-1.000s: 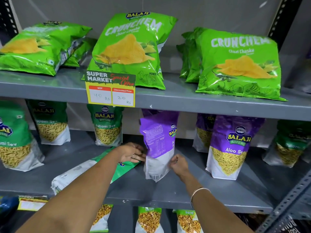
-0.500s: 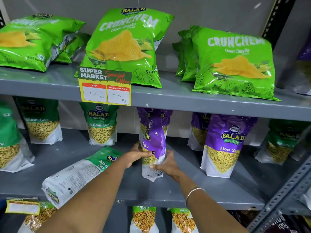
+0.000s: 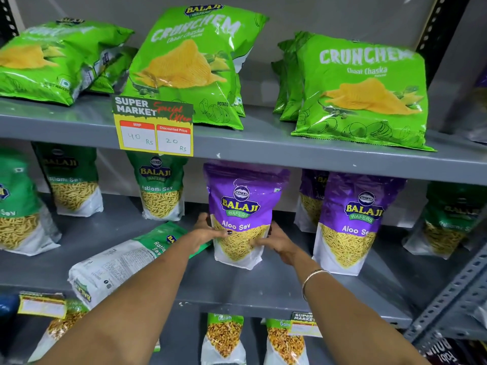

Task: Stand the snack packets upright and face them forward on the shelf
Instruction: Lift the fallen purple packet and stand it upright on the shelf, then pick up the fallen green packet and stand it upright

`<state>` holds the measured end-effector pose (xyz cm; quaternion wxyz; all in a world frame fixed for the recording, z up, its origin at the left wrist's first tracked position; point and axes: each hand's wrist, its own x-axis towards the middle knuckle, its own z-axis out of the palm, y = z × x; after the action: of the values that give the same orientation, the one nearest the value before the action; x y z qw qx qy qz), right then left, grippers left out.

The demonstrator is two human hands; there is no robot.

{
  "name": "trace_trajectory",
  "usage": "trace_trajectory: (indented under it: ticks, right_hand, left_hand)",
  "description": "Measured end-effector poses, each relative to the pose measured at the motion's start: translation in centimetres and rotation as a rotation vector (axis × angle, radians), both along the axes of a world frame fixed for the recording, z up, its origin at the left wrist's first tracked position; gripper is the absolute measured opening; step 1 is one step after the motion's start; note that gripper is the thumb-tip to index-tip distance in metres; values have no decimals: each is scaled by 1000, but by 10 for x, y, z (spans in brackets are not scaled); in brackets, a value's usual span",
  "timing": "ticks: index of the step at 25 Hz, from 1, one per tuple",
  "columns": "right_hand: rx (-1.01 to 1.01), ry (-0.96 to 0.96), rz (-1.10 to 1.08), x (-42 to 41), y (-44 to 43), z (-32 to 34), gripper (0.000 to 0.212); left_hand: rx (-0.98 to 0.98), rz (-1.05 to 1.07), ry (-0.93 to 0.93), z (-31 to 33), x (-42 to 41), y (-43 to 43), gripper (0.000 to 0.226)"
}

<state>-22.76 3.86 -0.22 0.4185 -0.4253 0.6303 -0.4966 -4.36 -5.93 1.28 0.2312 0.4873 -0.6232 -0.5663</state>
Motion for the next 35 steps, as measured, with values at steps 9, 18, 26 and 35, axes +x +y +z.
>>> trace_trajectory:
  ticks: [9,18,26,35]
  right_hand:
    - [-11,0,-86,-13,-6,-4,47]
    - [871,253,321,47,-4,8,23]
    - [633,-33,-51,229,-64,-21,36]
    - [150,-489,-303,274,-67,-10,10]
  left_hand:
    - [-155,155,-211,-6,-2,28,78]
    - [-380,84,-519,11,106,-30,65]
    - [264,-178,-97,-35,247,-96,24]
    - [401,-428,-215,-11,271,-90,11]
